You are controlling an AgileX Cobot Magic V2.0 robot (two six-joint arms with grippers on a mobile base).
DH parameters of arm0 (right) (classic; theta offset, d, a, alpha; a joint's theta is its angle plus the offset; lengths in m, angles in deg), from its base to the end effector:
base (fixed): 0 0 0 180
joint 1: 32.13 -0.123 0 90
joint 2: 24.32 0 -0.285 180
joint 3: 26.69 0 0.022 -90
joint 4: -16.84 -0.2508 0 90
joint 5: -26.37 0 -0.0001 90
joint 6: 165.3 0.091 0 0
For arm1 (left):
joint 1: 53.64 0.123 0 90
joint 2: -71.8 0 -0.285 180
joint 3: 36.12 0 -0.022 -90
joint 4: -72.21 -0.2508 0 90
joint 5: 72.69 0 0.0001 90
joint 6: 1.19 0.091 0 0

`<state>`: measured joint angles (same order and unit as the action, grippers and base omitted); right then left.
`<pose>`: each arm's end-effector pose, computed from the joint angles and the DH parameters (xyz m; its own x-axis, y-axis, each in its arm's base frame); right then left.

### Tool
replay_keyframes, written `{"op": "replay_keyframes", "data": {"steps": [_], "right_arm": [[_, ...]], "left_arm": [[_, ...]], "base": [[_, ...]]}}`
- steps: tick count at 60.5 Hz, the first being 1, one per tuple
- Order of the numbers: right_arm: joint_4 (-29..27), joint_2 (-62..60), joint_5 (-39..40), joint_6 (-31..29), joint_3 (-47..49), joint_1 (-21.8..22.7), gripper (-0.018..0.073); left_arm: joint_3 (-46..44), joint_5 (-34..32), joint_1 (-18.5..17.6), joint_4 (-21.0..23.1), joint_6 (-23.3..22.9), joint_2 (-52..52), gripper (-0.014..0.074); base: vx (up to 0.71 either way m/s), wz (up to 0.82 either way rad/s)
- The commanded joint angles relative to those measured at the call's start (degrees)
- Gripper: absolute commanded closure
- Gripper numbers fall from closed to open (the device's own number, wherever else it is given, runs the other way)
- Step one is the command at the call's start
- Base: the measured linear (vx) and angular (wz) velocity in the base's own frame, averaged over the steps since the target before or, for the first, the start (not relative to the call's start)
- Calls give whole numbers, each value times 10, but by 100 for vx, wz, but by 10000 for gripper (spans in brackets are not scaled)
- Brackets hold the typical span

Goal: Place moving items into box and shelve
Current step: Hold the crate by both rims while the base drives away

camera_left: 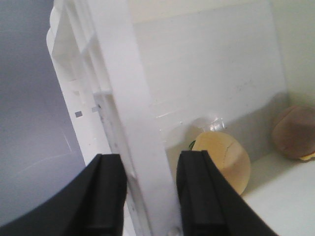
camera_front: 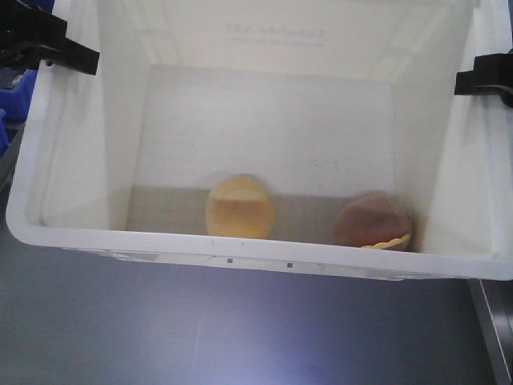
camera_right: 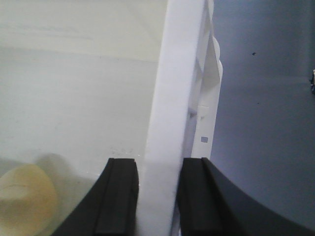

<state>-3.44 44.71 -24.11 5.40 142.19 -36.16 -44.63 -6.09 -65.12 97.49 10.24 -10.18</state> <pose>0.2074 0.0390 0.3987 -0.6428 0.0210 -0.7658 -0.2320 0.9474 0.2206 0.2384 -0.0848 0.4355 -0.7208 0.1596 -0.6745 0.4508 0.8471 -0.2813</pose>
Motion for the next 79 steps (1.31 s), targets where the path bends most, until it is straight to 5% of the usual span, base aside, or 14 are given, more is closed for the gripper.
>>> {"op": "replay_keyframes", "data": {"steps": [1,79], "right_arm": [[-80,-16,70,-10,26,-6,565],[-80,-16,70,-10,26,-6,565]], "left_arm": [[-27,-52,-11,113,16,23,603],[-27,-52,-11,113,16,23,603]], "base": [[32,-26],[36,-10]]}}
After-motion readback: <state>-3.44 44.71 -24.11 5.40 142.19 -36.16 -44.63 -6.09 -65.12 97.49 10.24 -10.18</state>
